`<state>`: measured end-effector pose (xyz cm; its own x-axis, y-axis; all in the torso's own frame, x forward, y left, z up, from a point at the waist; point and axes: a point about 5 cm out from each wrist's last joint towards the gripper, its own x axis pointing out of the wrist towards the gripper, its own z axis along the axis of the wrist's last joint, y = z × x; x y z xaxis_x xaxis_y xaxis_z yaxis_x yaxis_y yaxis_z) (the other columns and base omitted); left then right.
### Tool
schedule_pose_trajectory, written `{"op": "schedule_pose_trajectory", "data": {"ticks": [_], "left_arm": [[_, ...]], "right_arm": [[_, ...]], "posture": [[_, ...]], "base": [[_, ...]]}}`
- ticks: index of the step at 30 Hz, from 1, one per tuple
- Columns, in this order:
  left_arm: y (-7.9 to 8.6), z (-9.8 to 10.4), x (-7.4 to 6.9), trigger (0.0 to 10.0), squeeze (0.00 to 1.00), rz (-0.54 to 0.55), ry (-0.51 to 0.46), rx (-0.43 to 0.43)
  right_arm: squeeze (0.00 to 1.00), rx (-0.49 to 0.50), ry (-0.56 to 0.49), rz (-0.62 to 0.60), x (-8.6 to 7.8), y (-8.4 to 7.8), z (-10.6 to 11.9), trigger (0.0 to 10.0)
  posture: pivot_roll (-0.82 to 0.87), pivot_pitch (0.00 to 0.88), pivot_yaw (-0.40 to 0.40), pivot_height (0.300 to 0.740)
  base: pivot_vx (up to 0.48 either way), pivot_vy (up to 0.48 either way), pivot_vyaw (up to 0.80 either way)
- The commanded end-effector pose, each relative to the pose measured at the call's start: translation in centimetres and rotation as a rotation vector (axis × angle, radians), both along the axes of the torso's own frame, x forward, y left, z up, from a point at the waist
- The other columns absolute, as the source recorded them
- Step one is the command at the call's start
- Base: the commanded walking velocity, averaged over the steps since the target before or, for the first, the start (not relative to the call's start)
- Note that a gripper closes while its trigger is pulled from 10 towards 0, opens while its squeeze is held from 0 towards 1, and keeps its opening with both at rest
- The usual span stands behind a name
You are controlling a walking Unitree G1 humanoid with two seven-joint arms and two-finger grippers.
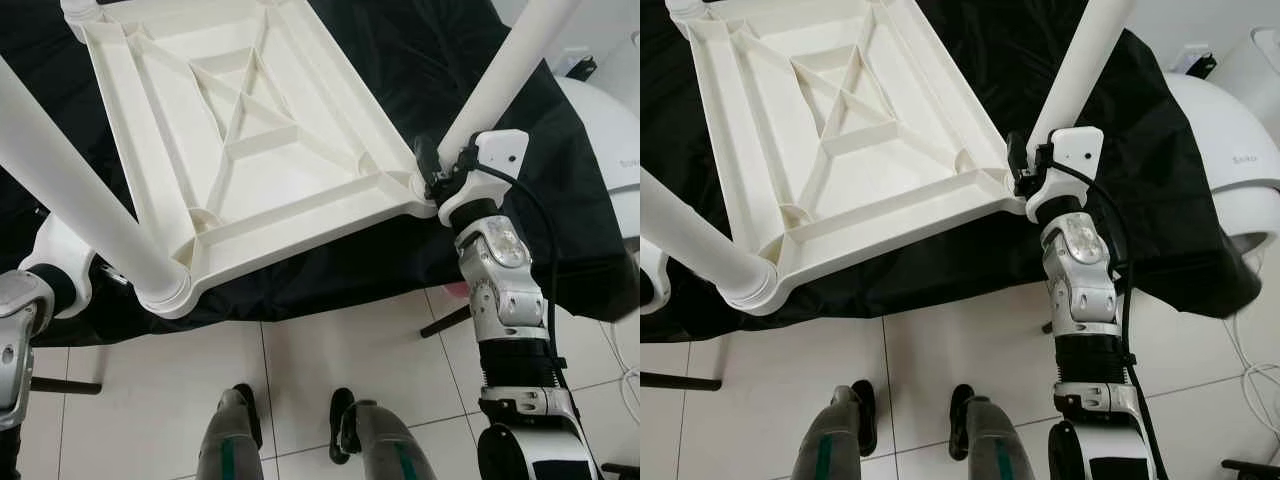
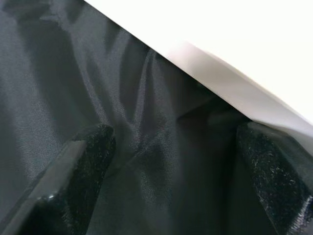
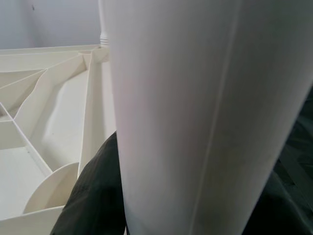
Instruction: Building children table
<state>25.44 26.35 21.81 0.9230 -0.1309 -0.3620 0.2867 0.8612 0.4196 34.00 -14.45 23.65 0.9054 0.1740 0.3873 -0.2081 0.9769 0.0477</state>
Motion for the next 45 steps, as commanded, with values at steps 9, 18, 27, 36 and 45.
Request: {"op": "schedule_pose_trajectory", "data": {"ticks": [9,18,27,36,45], "left_arm": [[-0.3,-0.4,1.9,10.0,0.0,0.251,-0.114,0.02],[-0.3,0.7,3.4,10.0,0.0,0.278,-0.141,-0.001],[-1.8,1.2,5.6,10.0,0.0,0.25,-0.17,-0.017],[-2.5,1.2,6.9,10.0,0.0,0.262,-0.181,-0.022],[-3.1,-0.5,7.3,10.0,0.0,0.263,-0.13,-0.049]], "right_arm": [[0.0,0.06,-0.034,0.212,-1.4,3.7,0.4,10.0],[0.0,0.098,-0.025,0.276,-2.9,5.1,-0.2,10.0],[0.0,0.119,-0.007,0.304,-4.0,6.1,-0.8,10.0],[0.0,0.121,-0.003,0.292,-4.3,5.9,-0.7,10.0],[0.0,0.137,0.002,0.15,-3.4,4.1,-0.7,10.0]], "posture": [[0.01,0.276,-0.014,0.74],[0.0,0.283,0.015,0.74],[-0.01,0.284,0.022,0.74],[-0.02,0.286,0.028,0.74],[-0.02,0.283,0.037,0.74]], "base": [[0.0,0.0,0.0],[0.0,0.0,0.0],[0.0,0.0,0.0],[0.0,0.0,0.0],[0.0,0.0,0.0]]}}
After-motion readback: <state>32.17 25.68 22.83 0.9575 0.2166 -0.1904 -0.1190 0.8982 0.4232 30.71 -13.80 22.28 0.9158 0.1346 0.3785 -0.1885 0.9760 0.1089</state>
